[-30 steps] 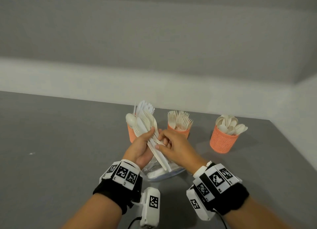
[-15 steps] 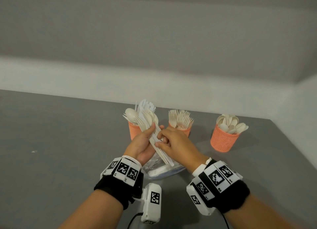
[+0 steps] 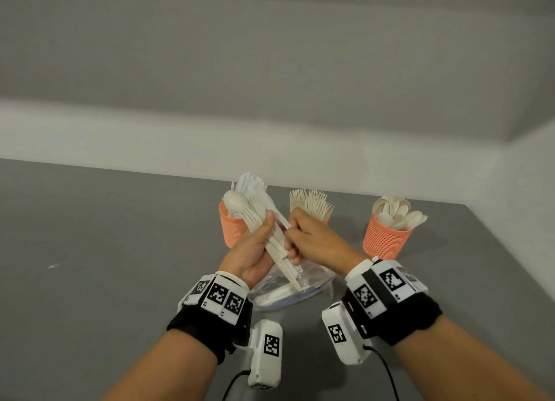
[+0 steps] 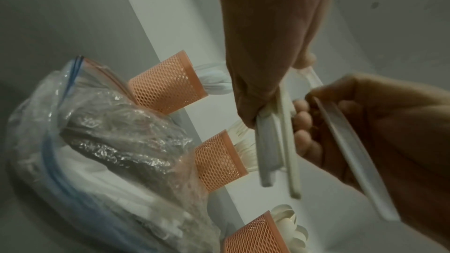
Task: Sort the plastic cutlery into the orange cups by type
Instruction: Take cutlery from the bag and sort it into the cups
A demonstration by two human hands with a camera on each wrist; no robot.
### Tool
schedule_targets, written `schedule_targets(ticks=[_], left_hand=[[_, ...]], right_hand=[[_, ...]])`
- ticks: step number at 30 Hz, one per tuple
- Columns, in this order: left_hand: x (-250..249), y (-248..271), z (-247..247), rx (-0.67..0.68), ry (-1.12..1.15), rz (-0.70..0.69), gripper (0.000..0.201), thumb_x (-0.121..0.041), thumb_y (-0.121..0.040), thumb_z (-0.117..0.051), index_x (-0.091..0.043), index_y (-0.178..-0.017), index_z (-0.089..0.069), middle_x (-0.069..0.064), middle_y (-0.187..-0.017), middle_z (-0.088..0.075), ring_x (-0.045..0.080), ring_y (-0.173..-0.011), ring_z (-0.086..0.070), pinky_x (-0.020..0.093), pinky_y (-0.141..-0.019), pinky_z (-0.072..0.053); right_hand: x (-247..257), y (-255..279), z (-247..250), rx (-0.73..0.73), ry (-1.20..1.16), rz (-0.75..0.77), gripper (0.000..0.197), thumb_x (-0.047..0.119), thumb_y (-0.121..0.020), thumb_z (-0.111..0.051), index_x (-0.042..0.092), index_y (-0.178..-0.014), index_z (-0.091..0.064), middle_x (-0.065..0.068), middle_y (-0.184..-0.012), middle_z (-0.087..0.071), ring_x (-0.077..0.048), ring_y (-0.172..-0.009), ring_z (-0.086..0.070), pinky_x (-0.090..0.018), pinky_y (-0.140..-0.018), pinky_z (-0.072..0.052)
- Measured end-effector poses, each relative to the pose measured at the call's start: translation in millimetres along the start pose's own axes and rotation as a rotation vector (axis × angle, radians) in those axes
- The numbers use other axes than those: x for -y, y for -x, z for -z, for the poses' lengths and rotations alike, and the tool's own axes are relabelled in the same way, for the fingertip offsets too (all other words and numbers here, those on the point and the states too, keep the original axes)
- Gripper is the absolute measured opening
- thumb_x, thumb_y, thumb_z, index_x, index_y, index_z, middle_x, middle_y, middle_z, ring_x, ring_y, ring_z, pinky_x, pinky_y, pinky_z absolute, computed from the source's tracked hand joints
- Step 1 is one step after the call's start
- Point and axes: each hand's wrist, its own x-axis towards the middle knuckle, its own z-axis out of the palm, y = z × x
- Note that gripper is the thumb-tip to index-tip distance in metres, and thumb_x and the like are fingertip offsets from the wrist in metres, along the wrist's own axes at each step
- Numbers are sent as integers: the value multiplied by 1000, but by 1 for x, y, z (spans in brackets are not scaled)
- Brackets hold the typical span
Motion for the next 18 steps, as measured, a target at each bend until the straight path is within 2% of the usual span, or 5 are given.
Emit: schedule_targets(ticks=[3, 6, 8, 12, 18], left_hand=[[-1, 0, -1, -75, 17, 11, 22, -15, -96, -42, -1, -86, -55, 9, -62, -64, 18, -58, -65, 34, -66, -57], [-4, -2, -7, -57, 33, 4, 21, -5, -95, -43, 0, -107, -59, 15, -90, -70, 20, -80, -70, 37, -82, -55], [-5, -1, -9, -39, 63, 13, 28, -3, -94, -42, -1, -117, -57, 16, -103, -69, 23, -91, -70, 38, -81, -57], [-6, 2, -12, 21, 90, 43, 25, -4, -94, -40, -1, -107, -61, 13, -92, -73, 21, -85, -71, 33, -66, -59], [-8, 1, -10, -28, 110, 44, 25, -13, -98, -39, -6, -106, -62, 12, -93, -72, 22, -87, -71, 38, -77, -58]], right_hand=[[-1, -1, 9, -72, -239, -14, 15, 0, -89, -39, 13, -95, -39, -4, -65, -54, -9, -46, -46, -20, -44, -36], [-6, -3, 6, -154, -136, 79, 18, 7, -89, -50, 14, -105, -50, 3, -67, -56, 2, -49, -50, -14, -54, -41], [-11, -4, 2, -220, -63, 147, 15, 9, -85, -60, 14, -99, -59, 11, -66, -53, 2, -58, -52, -18, -67, -47], [-15, -3, 2, -291, 30, 218, 14, 14, -85, -65, 10, -98, -65, 9, -62, -49, -3, -59, -49, -12, -63, -43], [-13, 0, -1, -284, 8, 262, 21, 22, -85, -66, 9, -101, -62, 7, -65, -45, -3, -61, -46, -10, -63, -41]])
